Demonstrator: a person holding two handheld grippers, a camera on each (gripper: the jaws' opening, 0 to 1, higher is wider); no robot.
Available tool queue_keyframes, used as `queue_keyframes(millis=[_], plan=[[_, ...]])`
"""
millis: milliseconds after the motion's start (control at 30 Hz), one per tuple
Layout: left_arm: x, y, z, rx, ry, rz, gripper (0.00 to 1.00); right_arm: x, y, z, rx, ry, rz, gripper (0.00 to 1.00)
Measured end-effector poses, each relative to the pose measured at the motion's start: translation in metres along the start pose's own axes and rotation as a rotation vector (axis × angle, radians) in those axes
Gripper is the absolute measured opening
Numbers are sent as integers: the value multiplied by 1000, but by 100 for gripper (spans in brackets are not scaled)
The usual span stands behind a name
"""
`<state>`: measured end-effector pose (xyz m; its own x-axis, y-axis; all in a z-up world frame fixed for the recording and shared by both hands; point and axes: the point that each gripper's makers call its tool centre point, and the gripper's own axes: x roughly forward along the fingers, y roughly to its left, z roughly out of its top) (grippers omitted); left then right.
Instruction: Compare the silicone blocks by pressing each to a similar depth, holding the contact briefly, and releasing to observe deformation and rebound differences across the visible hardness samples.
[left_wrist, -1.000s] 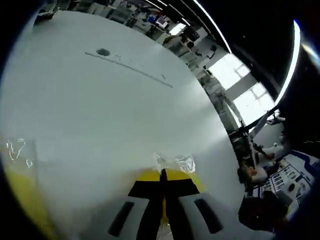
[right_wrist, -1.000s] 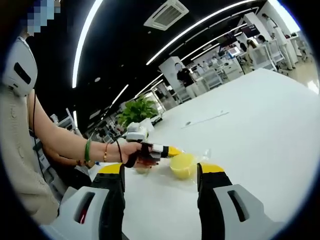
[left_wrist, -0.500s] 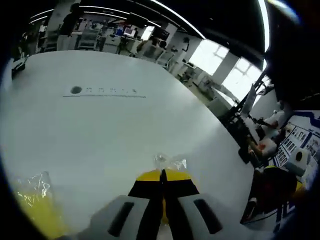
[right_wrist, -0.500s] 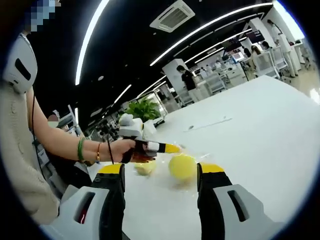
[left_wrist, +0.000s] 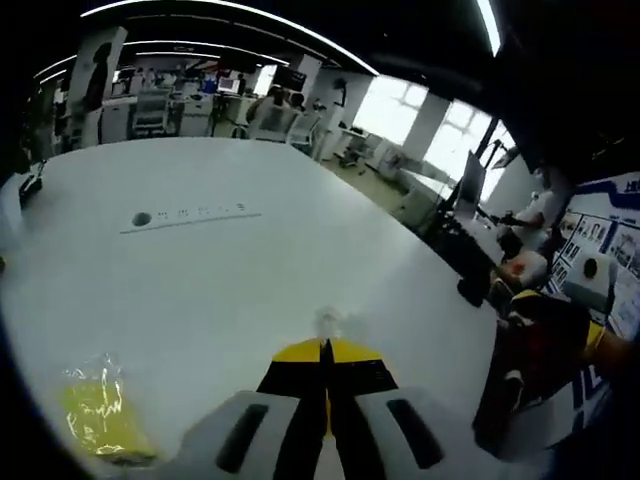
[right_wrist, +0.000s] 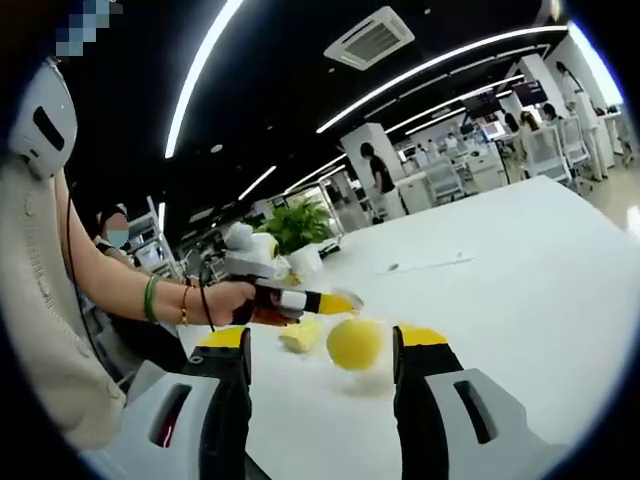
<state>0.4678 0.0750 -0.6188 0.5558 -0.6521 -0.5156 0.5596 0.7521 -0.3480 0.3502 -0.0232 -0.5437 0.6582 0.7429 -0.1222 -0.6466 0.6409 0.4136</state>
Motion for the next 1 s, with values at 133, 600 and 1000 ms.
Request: queue_keyframes(millis=[133,600,1000], plan=[[-14,-8,3,52,-25,1,0,-4,13,4,-19,-8,7,52],[-78,-15,11,105,-90,17,0,-20,52,18,-128,-22,0,52],[-151,-26,37,189,-182,14,0,-23,84,20,-238,24,34,55]])
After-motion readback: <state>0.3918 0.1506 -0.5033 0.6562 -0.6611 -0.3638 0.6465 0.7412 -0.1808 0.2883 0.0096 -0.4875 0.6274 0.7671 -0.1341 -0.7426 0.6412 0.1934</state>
